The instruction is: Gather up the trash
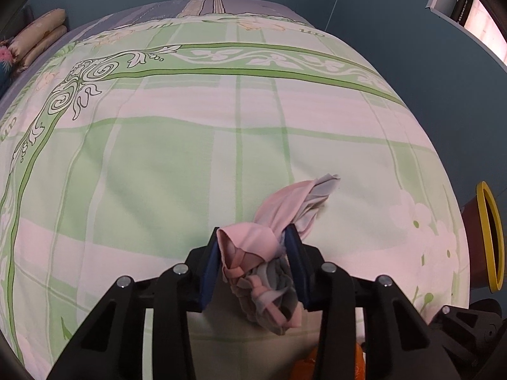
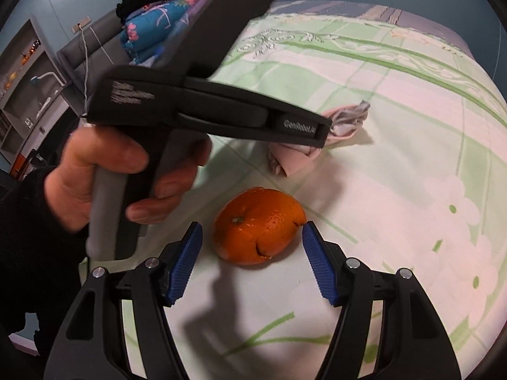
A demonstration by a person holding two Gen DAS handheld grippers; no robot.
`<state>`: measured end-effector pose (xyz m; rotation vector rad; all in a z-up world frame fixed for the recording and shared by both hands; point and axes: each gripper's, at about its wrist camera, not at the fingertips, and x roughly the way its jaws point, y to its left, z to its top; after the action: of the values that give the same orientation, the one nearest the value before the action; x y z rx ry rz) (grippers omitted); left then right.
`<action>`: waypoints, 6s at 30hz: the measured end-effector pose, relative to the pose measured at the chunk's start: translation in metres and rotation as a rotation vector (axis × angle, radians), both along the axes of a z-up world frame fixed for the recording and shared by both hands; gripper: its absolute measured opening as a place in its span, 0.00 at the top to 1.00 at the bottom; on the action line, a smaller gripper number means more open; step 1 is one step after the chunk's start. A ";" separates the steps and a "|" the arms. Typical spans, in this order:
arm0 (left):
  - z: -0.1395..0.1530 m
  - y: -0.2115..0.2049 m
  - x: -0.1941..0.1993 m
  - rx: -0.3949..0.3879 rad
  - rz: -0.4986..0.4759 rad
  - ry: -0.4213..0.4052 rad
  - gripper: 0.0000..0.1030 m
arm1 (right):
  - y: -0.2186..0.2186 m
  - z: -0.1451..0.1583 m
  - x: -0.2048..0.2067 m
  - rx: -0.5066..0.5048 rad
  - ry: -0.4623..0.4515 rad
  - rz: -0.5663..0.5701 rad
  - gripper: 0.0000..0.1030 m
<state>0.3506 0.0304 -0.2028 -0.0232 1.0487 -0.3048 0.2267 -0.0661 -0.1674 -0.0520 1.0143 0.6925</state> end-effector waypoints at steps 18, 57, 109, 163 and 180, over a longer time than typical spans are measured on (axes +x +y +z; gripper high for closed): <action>0.007 0.003 -0.008 -0.022 0.011 -0.022 0.83 | -0.027 0.013 -0.023 -0.001 -0.004 -0.015 0.70; 0.229 -0.124 -0.207 -0.149 -0.085 -0.534 0.84 | -0.272 0.191 -0.172 0.149 -0.508 -0.483 0.70; 0.216 -0.384 -0.235 -0.130 -0.520 -0.514 0.84 | -0.451 0.142 -0.228 0.064 -0.526 -0.981 0.69; 0.132 -0.326 -0.132 -0.216 -0.279 -0.236 0.42 | -0.460 0.105 -0.160 -0.014 -0.285 -1.068 0.52; 0.168 -0.070 -0.191 -0.110 0.127 -0.402 0.35 | -0.260 0.140 -0.117 0.014 -0.341 -0.710 0.40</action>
<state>0.1595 -0.0397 -0.0352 -0.1221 0.6276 -0.2390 0.1095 -0.3257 -0.0270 0.1912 0.6314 0.0334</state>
